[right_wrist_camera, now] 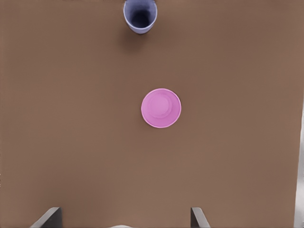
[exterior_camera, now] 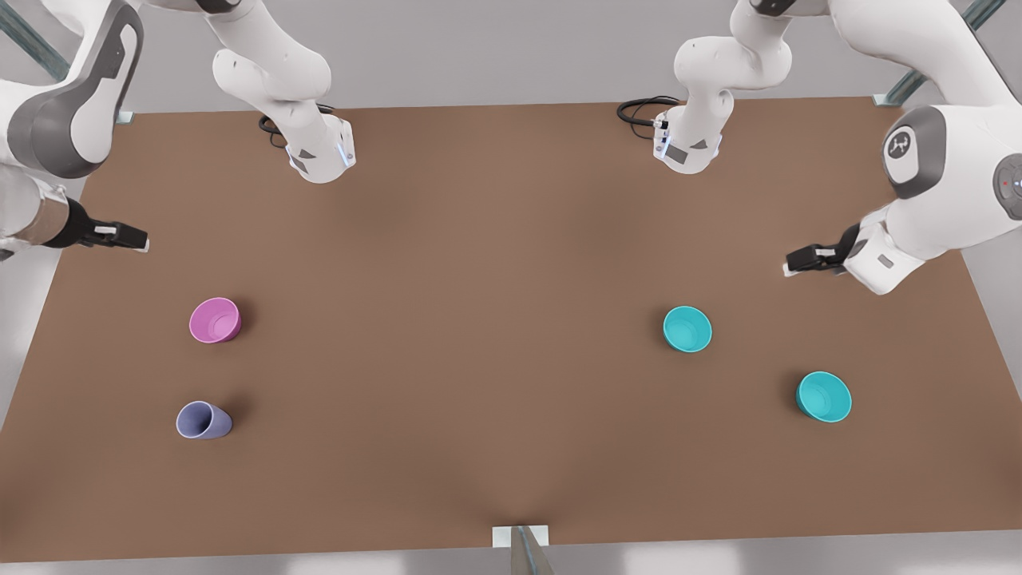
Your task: Stack the blue bowl on the pink bowl
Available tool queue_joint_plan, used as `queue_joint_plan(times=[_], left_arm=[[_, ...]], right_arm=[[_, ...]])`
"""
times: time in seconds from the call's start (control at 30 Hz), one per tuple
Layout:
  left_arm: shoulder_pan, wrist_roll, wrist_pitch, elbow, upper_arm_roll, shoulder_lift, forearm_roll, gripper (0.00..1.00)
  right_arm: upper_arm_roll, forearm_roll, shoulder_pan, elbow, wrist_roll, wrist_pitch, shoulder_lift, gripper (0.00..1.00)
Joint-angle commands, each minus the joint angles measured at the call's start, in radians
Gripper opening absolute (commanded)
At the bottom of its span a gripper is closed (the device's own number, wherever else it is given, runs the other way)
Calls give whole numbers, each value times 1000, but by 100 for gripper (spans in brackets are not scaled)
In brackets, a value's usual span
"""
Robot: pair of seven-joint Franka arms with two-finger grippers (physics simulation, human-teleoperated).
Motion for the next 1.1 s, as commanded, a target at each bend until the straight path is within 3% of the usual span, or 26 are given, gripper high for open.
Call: queue_joint_plan(times=[0.0, 0.1, 0.23, 0.63, 1.07], left_arm=[[-4, -1, 17, -1, 3, 14, 3, 100], [-13, 1, 14, 48, 22, 10, 9, 100], [-18, 1, 30, 53, 15, 33, -8, 100], [-21, 2, -2, 79, 23, 70, 12, 100], [-20, 4, -6, 72, 26, 87, 19, 100]], right_arm=[[-1, 7, 57, 1, -29, 60, 5, 100], [-7, 21, -10, 43, -78, 71, 149, 100], [-8, 73, -82, 20, -79, 224, 299, 100], [-7, 140, -206, -470, -122, 747, 195, 100], [-10, 140, -251, -476, -134, 828, 370, 100]])
